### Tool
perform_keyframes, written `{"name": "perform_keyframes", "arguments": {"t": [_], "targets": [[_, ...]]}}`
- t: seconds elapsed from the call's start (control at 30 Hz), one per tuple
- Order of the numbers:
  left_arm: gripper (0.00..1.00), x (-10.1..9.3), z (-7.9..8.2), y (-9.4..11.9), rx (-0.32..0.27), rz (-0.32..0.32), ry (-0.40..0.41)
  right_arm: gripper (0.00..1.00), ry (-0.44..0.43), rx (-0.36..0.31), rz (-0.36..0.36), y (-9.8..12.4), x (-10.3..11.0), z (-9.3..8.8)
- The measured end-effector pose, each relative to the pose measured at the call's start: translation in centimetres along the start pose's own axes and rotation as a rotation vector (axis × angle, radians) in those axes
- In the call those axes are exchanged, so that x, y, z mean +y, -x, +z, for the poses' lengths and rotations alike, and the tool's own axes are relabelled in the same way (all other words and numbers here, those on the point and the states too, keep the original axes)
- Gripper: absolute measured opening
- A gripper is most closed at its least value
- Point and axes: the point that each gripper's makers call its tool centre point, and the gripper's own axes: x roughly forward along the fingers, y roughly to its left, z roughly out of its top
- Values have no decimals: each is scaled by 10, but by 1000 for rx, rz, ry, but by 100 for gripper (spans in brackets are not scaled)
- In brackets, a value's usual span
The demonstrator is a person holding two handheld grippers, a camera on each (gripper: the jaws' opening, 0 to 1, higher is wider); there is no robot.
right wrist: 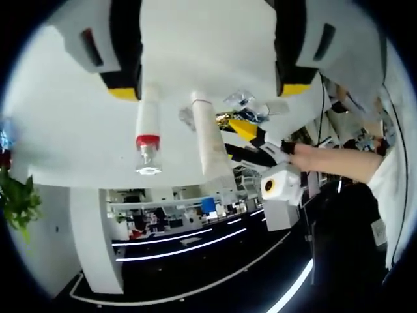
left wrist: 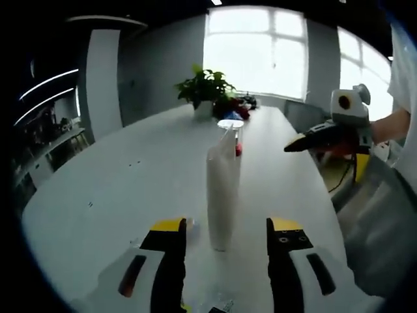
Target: Arrange the skincare products in the storage area until every visible bottle or jar stands upright without overlapping.
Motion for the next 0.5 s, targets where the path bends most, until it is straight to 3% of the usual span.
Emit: {"name": "perform_keyframes", "arguments": {"t": [0.23,0.37,0.5], "targets": [[52,-13,-10,14,24,25,46,85,6,-11,0,6,5,3],[63,-21,-18,21,39,38,70,85,10,-13,2,9,8,3],[67,-28,-23,30,39,56,98,85,12,-16,2,14,10,3]]}}
